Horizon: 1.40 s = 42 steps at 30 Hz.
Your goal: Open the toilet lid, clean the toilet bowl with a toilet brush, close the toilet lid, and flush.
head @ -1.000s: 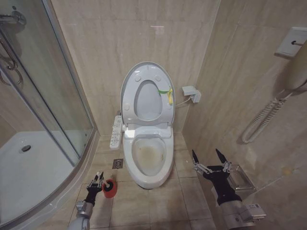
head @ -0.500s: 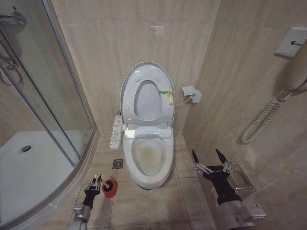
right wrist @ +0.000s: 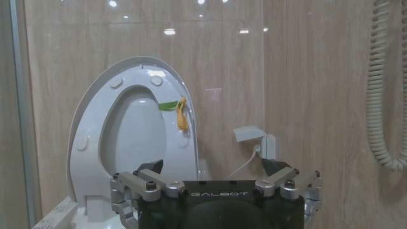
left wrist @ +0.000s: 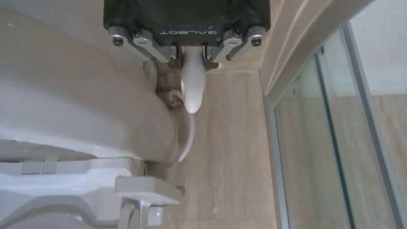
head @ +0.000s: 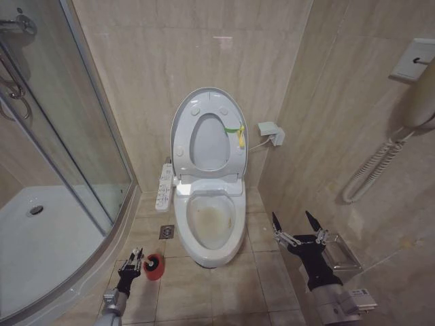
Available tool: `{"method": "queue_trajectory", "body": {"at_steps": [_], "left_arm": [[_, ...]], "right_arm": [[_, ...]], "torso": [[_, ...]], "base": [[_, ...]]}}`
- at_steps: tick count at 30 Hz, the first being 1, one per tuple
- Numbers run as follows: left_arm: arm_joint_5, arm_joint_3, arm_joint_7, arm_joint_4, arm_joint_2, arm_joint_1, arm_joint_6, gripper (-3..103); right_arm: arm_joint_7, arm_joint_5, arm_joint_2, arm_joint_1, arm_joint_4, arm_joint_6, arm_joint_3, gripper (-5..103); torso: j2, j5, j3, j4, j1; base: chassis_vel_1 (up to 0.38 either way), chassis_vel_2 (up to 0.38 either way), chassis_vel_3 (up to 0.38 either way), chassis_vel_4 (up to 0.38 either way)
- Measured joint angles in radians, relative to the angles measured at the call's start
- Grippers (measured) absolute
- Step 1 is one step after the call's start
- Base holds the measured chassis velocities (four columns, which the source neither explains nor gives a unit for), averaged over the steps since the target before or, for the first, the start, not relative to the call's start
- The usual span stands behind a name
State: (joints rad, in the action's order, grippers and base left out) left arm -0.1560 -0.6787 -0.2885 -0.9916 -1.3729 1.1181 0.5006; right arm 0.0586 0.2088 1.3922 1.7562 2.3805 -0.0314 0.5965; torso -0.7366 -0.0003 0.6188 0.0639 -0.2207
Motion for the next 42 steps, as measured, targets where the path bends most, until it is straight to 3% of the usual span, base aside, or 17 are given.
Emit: {"method": "queue_trajectory", "body": {"at_steps": [12, 26, 35, 42], "left_arm": [[0.004, -0.005, 0.011, -0.051, -0.003, 0.022, -0.008, 21], [0.009, -0.039, 0.014, -0.250, -0.019, 0.126, -0.020, 21], [-0.033, -0.046, 0.029, -0.560, -0.054, 0.284, -0.067, 21], [-0.049, -0.061, 0.037, -0.807, -0.110, 0.500, -0.092, 21]], "right_arm": [[0.000, 0.000, 0.000, 0.000, 0.000, 0.000, 0.000, 100], [0.000, 0.000, 0.000, 0.000, 0.000, 0.000, 0.000, 100], [0.000, 0.000, 0.000, 0.000, 0.000, 0.000, 0.000, 100], [0.000, 0.000, 0.000, 0.000, 0.000, 0.000, 0.000, 100]], "torso": [[0.000, 0.0001, 0.000, 0.0002, 0.000], [0.000, 0.0002, 0.000, 0.0000, 0.000], [0.000, 0.0004, 0.000, 0.0002, 0.000], [0.000, 0.0003, 0.000, -0.0003, 0.000]], "base": [[0.000, 0.000, 0.000, 0.000], [0.000, 0.000, 0.000, 0.000], [0.000, 0.000, 0.000, 0.000], [0.000, 0.000, 0.000, 0.000]]}}
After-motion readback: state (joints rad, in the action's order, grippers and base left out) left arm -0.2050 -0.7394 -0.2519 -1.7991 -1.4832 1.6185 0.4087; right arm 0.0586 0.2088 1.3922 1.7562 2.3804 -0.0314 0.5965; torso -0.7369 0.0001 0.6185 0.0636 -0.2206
